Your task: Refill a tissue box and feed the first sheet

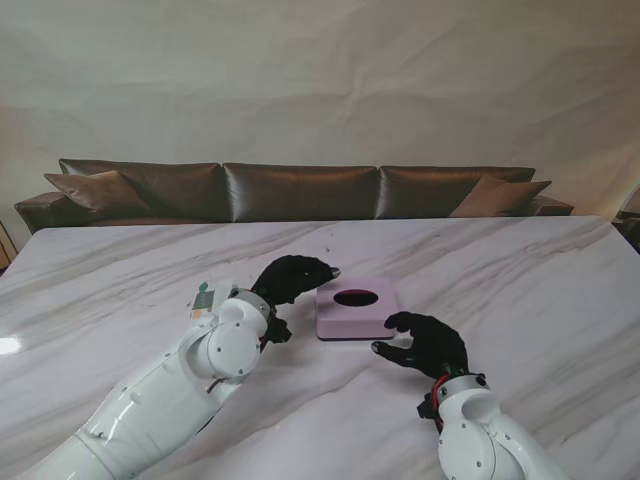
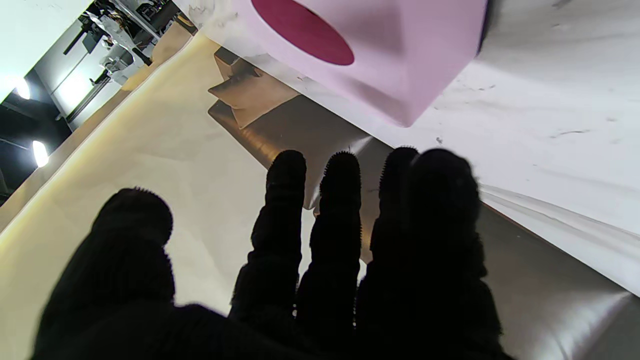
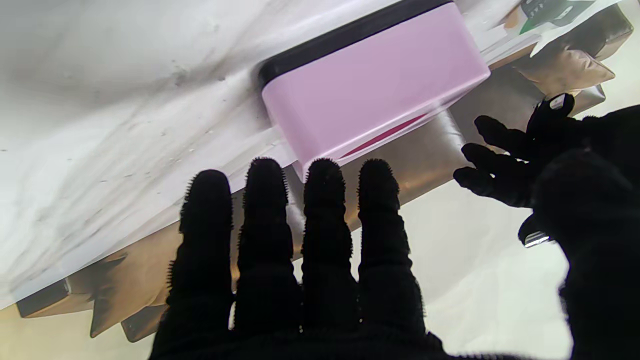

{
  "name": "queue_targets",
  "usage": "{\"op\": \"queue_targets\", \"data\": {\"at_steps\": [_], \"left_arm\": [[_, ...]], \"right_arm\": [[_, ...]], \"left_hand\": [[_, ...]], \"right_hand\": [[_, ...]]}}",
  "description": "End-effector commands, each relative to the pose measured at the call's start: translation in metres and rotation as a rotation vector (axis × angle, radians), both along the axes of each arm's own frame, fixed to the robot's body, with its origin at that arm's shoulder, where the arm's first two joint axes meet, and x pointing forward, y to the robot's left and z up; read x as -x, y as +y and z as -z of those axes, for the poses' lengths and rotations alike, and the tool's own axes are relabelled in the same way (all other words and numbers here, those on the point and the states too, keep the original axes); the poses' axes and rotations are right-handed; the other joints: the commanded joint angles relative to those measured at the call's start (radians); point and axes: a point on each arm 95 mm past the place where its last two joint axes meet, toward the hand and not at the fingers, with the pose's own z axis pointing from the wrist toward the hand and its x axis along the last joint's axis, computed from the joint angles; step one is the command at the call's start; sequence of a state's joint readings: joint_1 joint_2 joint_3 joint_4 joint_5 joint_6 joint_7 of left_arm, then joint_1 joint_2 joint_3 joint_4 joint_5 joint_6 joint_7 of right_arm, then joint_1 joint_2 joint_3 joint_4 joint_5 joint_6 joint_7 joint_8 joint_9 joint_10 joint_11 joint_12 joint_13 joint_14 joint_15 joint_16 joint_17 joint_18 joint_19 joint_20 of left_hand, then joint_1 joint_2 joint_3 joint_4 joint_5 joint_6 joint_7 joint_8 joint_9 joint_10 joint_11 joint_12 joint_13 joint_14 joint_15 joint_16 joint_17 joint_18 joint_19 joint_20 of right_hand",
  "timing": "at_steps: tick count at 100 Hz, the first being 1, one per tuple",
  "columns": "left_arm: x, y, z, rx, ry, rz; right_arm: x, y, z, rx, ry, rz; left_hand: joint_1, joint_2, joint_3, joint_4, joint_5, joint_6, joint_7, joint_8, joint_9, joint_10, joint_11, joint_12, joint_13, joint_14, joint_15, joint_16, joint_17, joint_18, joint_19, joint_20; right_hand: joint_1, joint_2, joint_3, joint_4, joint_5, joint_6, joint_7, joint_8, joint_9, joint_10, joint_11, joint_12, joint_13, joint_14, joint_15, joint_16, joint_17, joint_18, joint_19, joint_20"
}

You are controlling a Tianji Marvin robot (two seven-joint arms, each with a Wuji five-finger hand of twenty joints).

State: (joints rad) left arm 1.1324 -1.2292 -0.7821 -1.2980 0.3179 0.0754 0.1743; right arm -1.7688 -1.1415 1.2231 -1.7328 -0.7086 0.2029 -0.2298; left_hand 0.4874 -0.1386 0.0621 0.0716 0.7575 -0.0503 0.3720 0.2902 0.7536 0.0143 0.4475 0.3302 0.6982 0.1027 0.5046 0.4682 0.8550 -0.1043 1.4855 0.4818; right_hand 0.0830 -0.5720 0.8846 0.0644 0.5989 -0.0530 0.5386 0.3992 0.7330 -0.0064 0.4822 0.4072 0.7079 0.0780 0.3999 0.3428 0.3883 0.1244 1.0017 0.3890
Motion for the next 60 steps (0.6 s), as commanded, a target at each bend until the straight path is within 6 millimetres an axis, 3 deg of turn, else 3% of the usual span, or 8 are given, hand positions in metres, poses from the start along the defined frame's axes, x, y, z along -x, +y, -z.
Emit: {"op": "queue_targets", "data": {"at_steps": [1, 14, 24, 60], "left_arm": [[-0.007, -0.015, -0.011, 0.034, 0.004, 0.022], [-0.019, -0.027, -0.012, 0.055, 0.028, 0.043], [-0.027, -0.036, -0.011, 0.066, 0.046, 0.058], [-0.044, -0.063, -0.002, 0.133, 0.149, 0.115]], "right_arm": [[0.002, -0.005, 0.006, 0.013, 0.026, 0.007], [0.001, -0.012, 0.009, 0.015, 0.035, 0.020], [0.000, -0.015, 0.011, 0.014, 0.041, 0.028], [-0.003, -0.022, 0.018, 0.011, 0.055, 0.044]], "left_hand": [[0.005, -0.019, 0.017, 0.031, 0.029, -0.043, 0.019, 0.015, 0.048, -0.037, -0.032, -0.012, 0.038, 0.018, 0.016, -0.025, 0.111, -0.179, 0.228, -0.046], [0.005, -0.027, 0.024, 0.031, 0.044, -0.034, 0.024, 0.011, 0.070, -0.026, -0.038, -0.017, 0.068, 0.026, 0.031, -0.067, 0.208, -0.247, 0.261, -0.104], [0.007, -0.034, 0.027, 0.031, 0.053, -0.023, 0.026, 0.009, 0.081, -0.012, -0.041, -0.018, 0.085, 0.035, 0.045, -0.093, 0.220, -0.282, 0.298, -0.113], [0.025, -0.064, 0.051, 0.036, 0.085, 0.055, 0.018, -0.007, 0.117, 0.088, -0.042, -0.022, 0.134, 0.109, 0.069, -0.108, 0.229, -0.318, 0.342, -0.084]], "right_hand": [[-0.009, -0.017, -0.007, -0.006, 0.010, -0.032, -0.013, 0.007, 0.010, -0.001, -0.015, 0.017, -0.005, -0.003, -0.008, 0.014, 0.002, 0.007, -0.010, 0.013], [-0.010, -0.017, -0.007, -0.007, 0.010, -0.032, -0.012, 0.008, 0.010, -0.001, -0.014, 0.017, -0.007, -0.003, -0.008, 0.014, 0.002, 0.010, -0.010, 0.013], [-0.009, -0.016, -0.007, -0.007, 0.010, -0.031, -0.013, 0.008, 0.008, 0.001, -0.015, 0.017, -0.007, -0.004, -0.008, 0.014, 0.001, 0.010, -0.010, 0.014], [-0.008, -0.016, -0.007, -0.007, 0.009, -0.030, -0.013, 0.009, 0.005, 0.001, -0.015, 0.017, -0.011, -0.002, -0.008, 0.014, 0.001, 0.010, -0.012, 0.016]]}}
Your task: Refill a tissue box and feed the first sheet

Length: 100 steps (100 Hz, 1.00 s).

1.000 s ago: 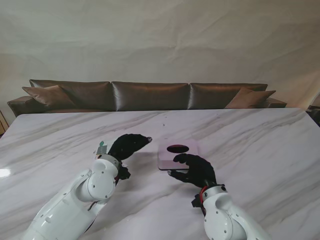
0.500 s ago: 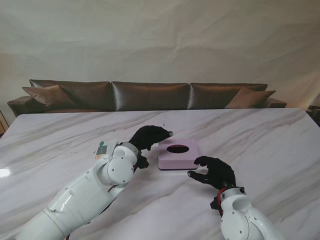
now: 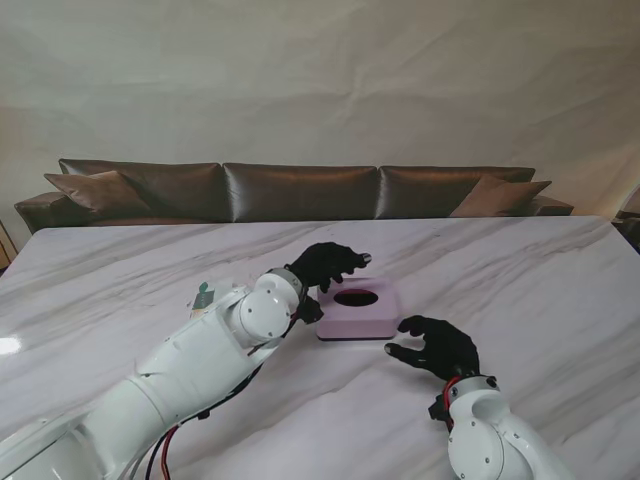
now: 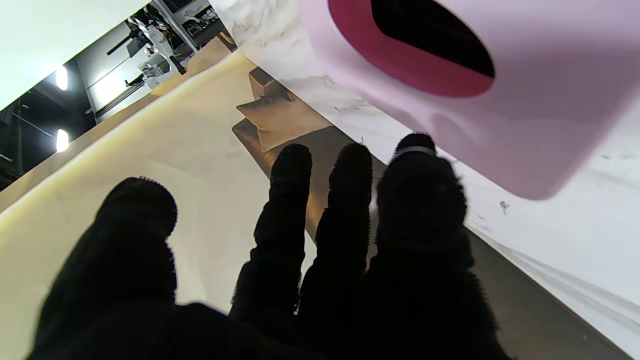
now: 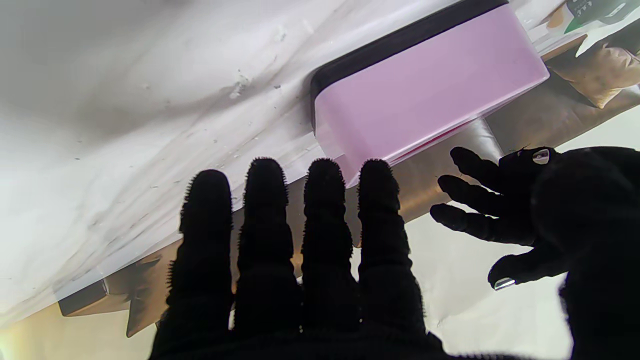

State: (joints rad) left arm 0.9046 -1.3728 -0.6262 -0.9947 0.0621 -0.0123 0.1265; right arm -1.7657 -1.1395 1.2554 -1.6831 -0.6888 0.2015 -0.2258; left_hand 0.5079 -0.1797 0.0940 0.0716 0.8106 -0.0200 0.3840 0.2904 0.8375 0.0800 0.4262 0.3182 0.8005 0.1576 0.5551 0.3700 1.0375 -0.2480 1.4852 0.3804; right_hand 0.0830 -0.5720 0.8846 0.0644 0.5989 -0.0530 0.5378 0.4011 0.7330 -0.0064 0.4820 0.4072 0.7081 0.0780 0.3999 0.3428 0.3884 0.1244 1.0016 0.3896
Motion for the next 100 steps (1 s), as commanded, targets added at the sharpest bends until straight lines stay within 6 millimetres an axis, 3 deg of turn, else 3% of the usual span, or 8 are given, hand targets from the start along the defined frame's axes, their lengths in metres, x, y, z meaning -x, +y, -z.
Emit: {"op": "queue_targets", "data": {"at_steps": [1, 29, 100], "left_arm": [[0.001, -0.013, -0.003, 0.023, 0.017, 0.033], [-0.003, -0.024, 0.001, 0.017, 0.046, 0.077], [-0.002, -0.020, 0.021, -0.163, 0.013, 0.162]], "right_arm": [[0.001, -0.002, 0.004, 0.002, 0.020, -0.001], [0.001, -0.003, 0.008, 0.000, 0.026, 0.004], [-0.001, -0.002, 0.014, -0.005, 0.042, 0.002]], "left_hand": [[0.004, -0.024, 0.019, 0.036, 0.033, 0.026, 0.006, -0.008, 0.034, 0.024, -0.021, -0.010, 0.034, 0.056, 0.020, -0.010, 0.046, -0.174, 0.343, 0.019], [0.000, -0.023, 0.035, 0.034, 0.052, 0.057, 0.000, -0.022, 0.069, 0.057, -0.014, -0.008, 0.070, 0.087, 0.048, -0.007, 0.050, -0.175, 0.363, 0.050], [-0.015, -0.009, 0.048, 0.031, 0.097, 0.039, 0.042, -0.023, 0.148, 0.026, 0.012, -0.002, 0.143, 0.072, 0.097, -0.005, 0.053, -0.148, 0.389, 0.061]], "right_hand": [[-0.008, -0.016, -0.007, -0.007, 0.009, -0.031, -0.013, 0.007, 0.005, 0.001, -0.014, 0.017, -0.011, -0.001, -0.008, 0.014, 0.000, 0.010, -0.012, 0.015], [-0.009, -0.017, -0.007, -0.007, 0.008, -0.031, -0.013, 0.007, 0.004, -0.001, -0.014, 0.017, -0.012, -0.003, -0.007, 0.014, -0.001, 0.010, -0.013, 0.016], [-0.008, -0.016, -0.007, -0.007, 0.009, -0.030, -0.013, 0.008, 0.005, -0.001, -0.013, 0.017, -0.012, -0.001, -0.006, 0.014, -0.001, 0.010, -0.013, 0.017]]}}
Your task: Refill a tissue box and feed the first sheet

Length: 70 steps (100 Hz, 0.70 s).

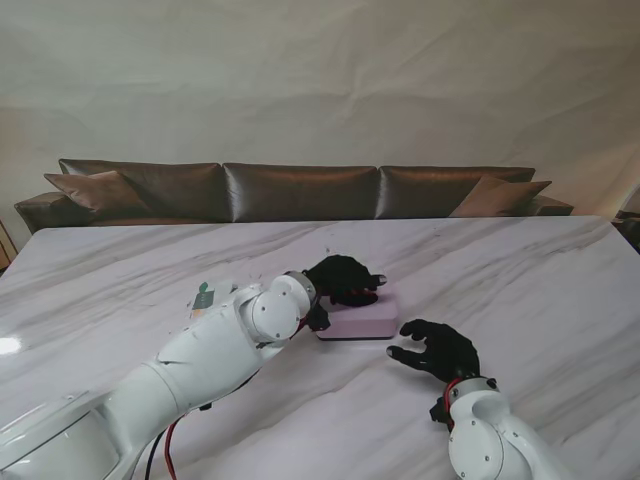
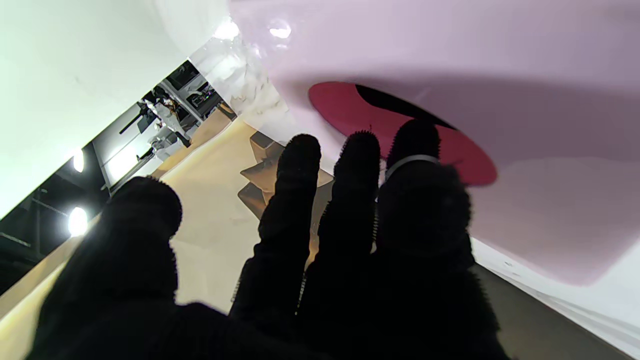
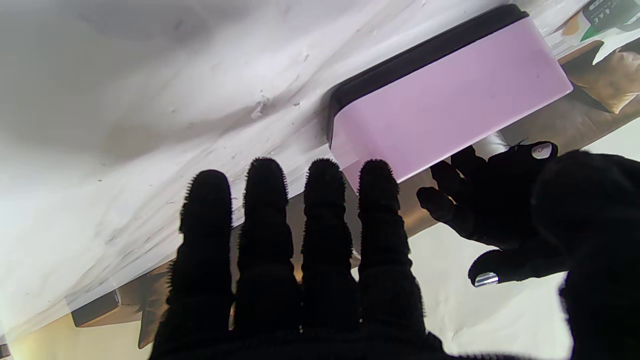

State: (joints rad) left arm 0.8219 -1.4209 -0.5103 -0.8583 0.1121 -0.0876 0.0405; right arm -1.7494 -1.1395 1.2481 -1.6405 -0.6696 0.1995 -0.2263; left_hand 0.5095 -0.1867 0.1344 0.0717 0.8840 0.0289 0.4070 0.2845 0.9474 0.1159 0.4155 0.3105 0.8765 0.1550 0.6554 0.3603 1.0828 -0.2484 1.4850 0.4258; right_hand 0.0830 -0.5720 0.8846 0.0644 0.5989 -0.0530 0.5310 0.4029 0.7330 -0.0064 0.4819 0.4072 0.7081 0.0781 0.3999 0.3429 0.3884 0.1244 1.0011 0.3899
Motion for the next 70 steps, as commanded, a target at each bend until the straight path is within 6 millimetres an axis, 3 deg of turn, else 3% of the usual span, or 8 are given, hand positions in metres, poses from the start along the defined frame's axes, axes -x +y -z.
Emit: {"op": "queue_targets", "data": {"at_steps": [1, 70], "left_arm": [[0.000, 0.002, 0.006, -0.026, 0.008, 0.005], [0.011, -0.001, 0.019, -0.161, -0.029, 0.080]], "right_arm": [[0.001, 0.002, 0.003, -0.001, 0.014, -0.008], [0.003, 0.005, 0.004, -0.001, 0.020, -0.011]], "left_hand": [[-0.016, -0.002, 0.009, 0.031, 0.024, -0.010, 0.019, -0.018, 0.038, -0.009, 0.022, 0.006, 0.068, 0.075, -0.003, 0.004, 0.007, -0.147, 0.389, 0.016], [0.018, -0.096, 0.033, 0.023, 0.051, -0.041, 0.051, -0.014, 0.094, -0.045, 0.028, 0.002, 0.130, 0.041, 0.018, -0.009, 0.006, -0.134, 0.389, -0.005]], "right_hand": [[-0.009, -0.016, -0.008, -0.007, 0.008, -0.031, -0.007, 0.006, 0.005, 0.000, -0.013, 0.017, -0.012, 0.000, -0.007, 0.014, -0.001, 0.010, -0.013, 0.017], [-0.008, -0.015, -0.007, -0.007, 0.009, -0.030, -0.007, 0.006, 0.007, 0.002, -0.013, 0.017, -0.012, -0.001, -0.006, 0.014, 0.000, 0.012, -0.012, 0.018]]}}
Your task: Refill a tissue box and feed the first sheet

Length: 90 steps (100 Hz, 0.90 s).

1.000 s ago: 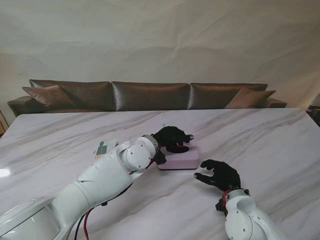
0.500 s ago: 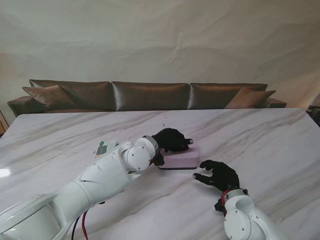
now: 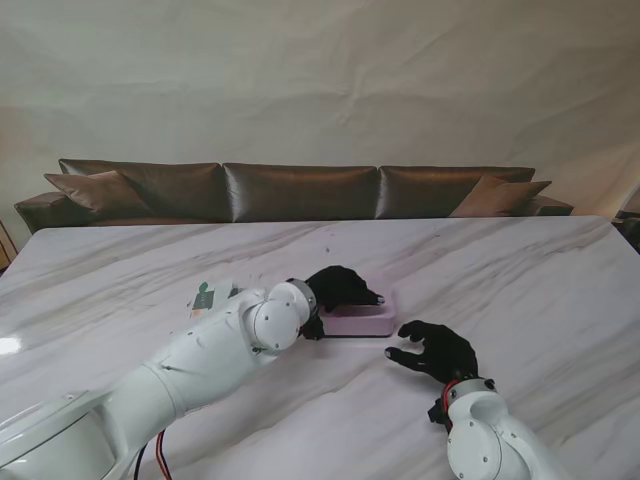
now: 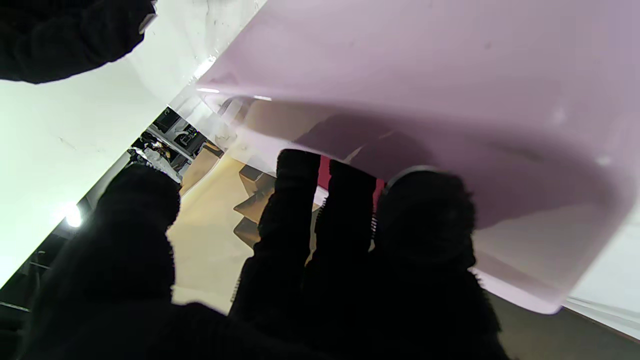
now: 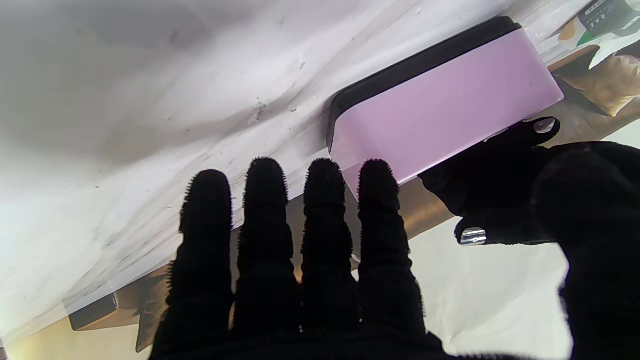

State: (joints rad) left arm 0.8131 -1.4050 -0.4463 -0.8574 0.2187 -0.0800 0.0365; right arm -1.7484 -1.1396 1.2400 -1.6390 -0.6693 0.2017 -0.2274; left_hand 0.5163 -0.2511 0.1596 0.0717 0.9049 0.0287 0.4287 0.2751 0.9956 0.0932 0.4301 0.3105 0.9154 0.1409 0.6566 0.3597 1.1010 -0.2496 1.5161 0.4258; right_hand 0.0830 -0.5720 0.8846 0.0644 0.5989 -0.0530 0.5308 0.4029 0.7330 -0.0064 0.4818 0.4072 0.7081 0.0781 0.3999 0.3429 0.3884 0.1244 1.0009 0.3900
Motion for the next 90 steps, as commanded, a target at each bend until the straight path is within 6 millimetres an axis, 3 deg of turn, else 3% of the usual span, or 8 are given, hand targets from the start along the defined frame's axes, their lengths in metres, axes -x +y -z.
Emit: {"op": "queue_targets", "data": {"at_steps": [1, 33, 35, 42, 44, 63, 82, 90], "left_arm": [[0.003, -0.002, 0.007, -0.020, 0.025, 0.015], [0.002, -0.002, 0.017, -0.096, 0.005, 0.049], [0.002, -0.002, 0.018, -0.102, 0.002, 0.050], [0.001, -0.001, 0.020, -0.124, -0.013, 0.054], [0.001, -0.001, 0.021, -0.130, -0.018, 0.055], [0.001, 0.002, 0.026, -0.188, -0.055, 0.067], [0.000, 0.004, 0.033, -0.217, -0.062, 0.077], [-0.001, 0.004, 0.035, -0.225, -0.069, 0.082]], "right_arm": [[0.002, 0.002, 0.003, -0.001, 0.016, -0.007], [0.002, 0.002, 0.002, 0.003, 0.018, -0.008], [0.002, 0.002, 0.002, 0.003, 0.018, -0.008], [0.001, 0.002, 0.002, 0.004, 0.018, -0.008], [0.001, 0.002, 0.002, 0.004, 0.018, -0.008], [-0.001, 0.004, 0.001, 0.006, 0.014, -0.011], [-0.002, 0.006, 0.000, 0.006, 0.013, -0.014], [-0.001, 0.006, -0.001, 0.007, 0.012, -0.016]], "left_hand": [[0.013, -0.034, 0.008, 0.022, 0.030, -0.042, 0.030, -0.004, 0.046, -0.022, 0.013, 0.002, 0.092, 0.055, 0.017, -0.009, -0.013, -0.133, 0.358, -0.005], [0.068, -0.153, 0.011, -0.008, 0.018, -0.112, 0.053, 0.005, 0.053, -0.094, 0.022, 0.005, 0.109, -0.020, 0.007, -0.020, -0.016, -0.161, 0.337, -0.023], [0.057, -0.174, 0.059, -0.050, 0.014, -0.122, 0.068, 0.010, 0.055, -0.102, 0.027, 0.006, 0.112, -0.027, 0.006, -0.011, -0.017, -0.161, 0.336, -0.039], [0.051, -0.231, 0.116, -0.078, 0.010, -0.150, 0.097, 0.025, 0.063, -0.125, 0.046, 0.014, 0.126, -0.045, 0.013, 0.006, -0.019, -0.159, 0.327, -0.052], [0.033, -0.258, 0.175, -0.091, 0.007, -0.159, 0.109, 0.036, 0.063, -0.132, 0.054, 0.017, 0.130, -0.051, 0.012, 0.024, -0.021, -0.160, 0.324, -0.057], [0.004, -0.386, 0.364, -0.130, -0.022, -0.224, 0.199, 0.123, 0.057, -0.186, 0.158, 0.083, 0.138, -0.089, 0.088, 0.144, -0.020, -0.203, 0.305, -0.066], [0.068, -0.469, 0.407, -0.185, -0.091, -0.312, 0.339, 0.251, 0.032, -0.230, 0.255, 0.193, 0.128, -0.119, 0.165, 0.257, -0.018, -0.241, 0.312, -0.059], [0.111, -0.495, 0.417, -0.188, -0.133, -0.380, 0.449, 0.401, 0.026, -0.263, 0.347, 0.340, 0.124, -0.136, 0.263, 0.359, -0.013, -0.274, 0.327, -0.047]], "right_hand": [[-0.008, -0.015, -0.007, -0.007, 0.009, -0.030, -0.007, 0.006, 0.006, 0.002, -0.013, 0.017, -0.012, -0.001, -0.006, 0.014, 0.000, 0.012, -0.012, 0.018], [-0.008, -0.016, -0.007, -0.007, 0.009, -0.030, -0.007, 0.007, 0.005, 0.000, -0.013, 0.017, -0.011, -0.002, -0.007, 0.014, -0.001, 0.012, -0.013, 0.018], [-0.007, -0.016, -0.007, -0.007, 0.008, -0.031, -0.007, 0.006, 0.005, 0.000, -0.013, 0.017, -0.012, -0.001, -0.007, 0.014, -0.001, 0.012, -0.013, 0.018], [-0.006, -0.017, -0.008, -0.007, 0.009, -0.031, -0.007, 0.007, 0.005, 0.000, -0.013, 0.017, -0.011, 0.000, -0.006, 0.014, -0.001, 0.012, -0.012, 0.018], [-0.006, -0.017, -0.008, -0.007, 0.008, -0.031, -0.007, 0.007, 0.005, 0.000, -0.013, 0.017, -0.012, 0.000, -0.006, 0.014, -0.002, 0.012, -0.013, 0.018], [-0.005, -0.016, -0.008, -0.007, 0.008, -0.029, -0.006, 0.007, 0.006, 0.000, -0.013, 0.017, -0.012, 0.001, -0.006, 0.015, -0.001, 0.012, -0.013, 0.018], [-0.005, -0.016, -0.008, -0.007, 0.009, -0.029, -0.006, 0.007, 0.006, 0.000, -0.013, 0.018, -0.012, 0.002, -0.006, 0.015, -0.001, 0.012, -0.013, 0.018], [-0.005, -0.016, -0.008, -0.007, 0.009, -0.029, -0.006, 0.007, 0.006, -0.001, -0.013, 0.018, -0.012, 0.000, -0.006, 0.015, -0.001, 0.013, -0.013, 0.019]]}}
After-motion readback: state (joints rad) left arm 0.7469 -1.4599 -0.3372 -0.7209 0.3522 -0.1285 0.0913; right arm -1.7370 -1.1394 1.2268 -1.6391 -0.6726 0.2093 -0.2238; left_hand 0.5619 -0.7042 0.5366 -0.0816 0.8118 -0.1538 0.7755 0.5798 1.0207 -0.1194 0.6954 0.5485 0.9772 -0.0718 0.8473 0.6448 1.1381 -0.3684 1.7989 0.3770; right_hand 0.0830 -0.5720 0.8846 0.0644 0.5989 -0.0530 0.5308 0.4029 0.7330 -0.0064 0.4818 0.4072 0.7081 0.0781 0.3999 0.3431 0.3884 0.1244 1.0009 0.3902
